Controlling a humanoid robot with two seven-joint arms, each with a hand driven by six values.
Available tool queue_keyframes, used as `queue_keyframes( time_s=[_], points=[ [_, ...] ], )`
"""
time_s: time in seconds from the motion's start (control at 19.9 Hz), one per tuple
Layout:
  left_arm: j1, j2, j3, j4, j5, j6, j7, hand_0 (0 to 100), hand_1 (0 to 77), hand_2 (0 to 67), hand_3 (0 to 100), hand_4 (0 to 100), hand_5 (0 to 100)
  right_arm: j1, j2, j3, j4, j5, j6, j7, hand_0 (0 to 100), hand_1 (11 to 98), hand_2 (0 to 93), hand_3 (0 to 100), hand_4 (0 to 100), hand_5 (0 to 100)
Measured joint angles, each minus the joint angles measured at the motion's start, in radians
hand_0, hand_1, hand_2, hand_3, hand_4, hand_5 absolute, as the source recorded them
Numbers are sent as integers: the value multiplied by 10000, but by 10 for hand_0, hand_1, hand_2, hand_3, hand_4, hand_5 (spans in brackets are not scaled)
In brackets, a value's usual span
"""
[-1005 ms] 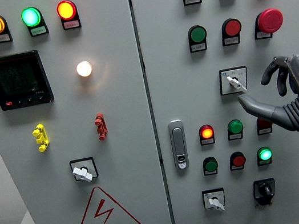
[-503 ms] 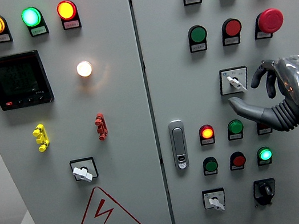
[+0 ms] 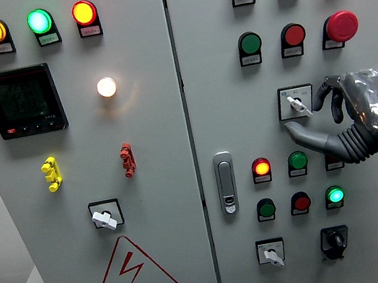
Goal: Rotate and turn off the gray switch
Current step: 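Twist the white lever with the right hand to rotate the switch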
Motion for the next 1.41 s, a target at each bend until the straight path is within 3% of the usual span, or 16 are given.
queue_keyframes(
  time_s=[0.7, 1.41],
  points=[
    [0, 0, 0, 0, 0, 0, 0, 336, 0, 123, 222, 119, 122, 173, -12, -186, -308, -40, -174, 0, 0, 292, 629, 916, 1000, 934],
    [0, 0, 0, 0, 0, 0, 0, 337, 0, 123, 223, 119, 122, 240, -42, -356, -458, -141, -236, -147, 30, 313, 634, 912, 1000, 926]
  ],
)
